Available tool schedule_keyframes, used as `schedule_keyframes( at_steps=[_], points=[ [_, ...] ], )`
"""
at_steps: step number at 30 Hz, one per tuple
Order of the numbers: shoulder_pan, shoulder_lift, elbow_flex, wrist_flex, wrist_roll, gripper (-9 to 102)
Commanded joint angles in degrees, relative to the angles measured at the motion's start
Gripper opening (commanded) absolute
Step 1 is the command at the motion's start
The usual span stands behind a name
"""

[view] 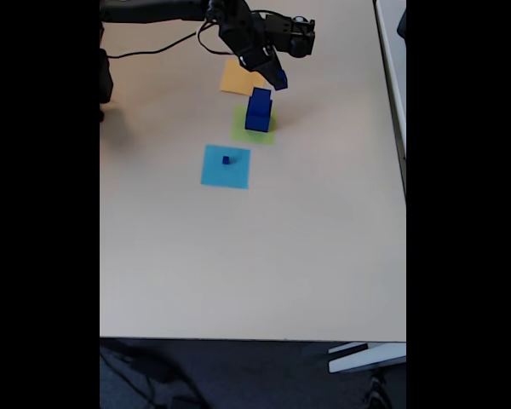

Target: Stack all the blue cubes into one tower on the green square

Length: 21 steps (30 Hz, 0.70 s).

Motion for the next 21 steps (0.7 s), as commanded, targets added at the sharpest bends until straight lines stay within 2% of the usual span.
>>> schedule_keyframes(
  at_steps=[1,9,21],
  points=[
    [0.26,6.06,-0.18,-0.09,1.14,0],
    [-0.18,6.5,0.88,1.49,6.42,0],
    [0.18,6.68,1.14,4.22,6.94,0]
  ],
)
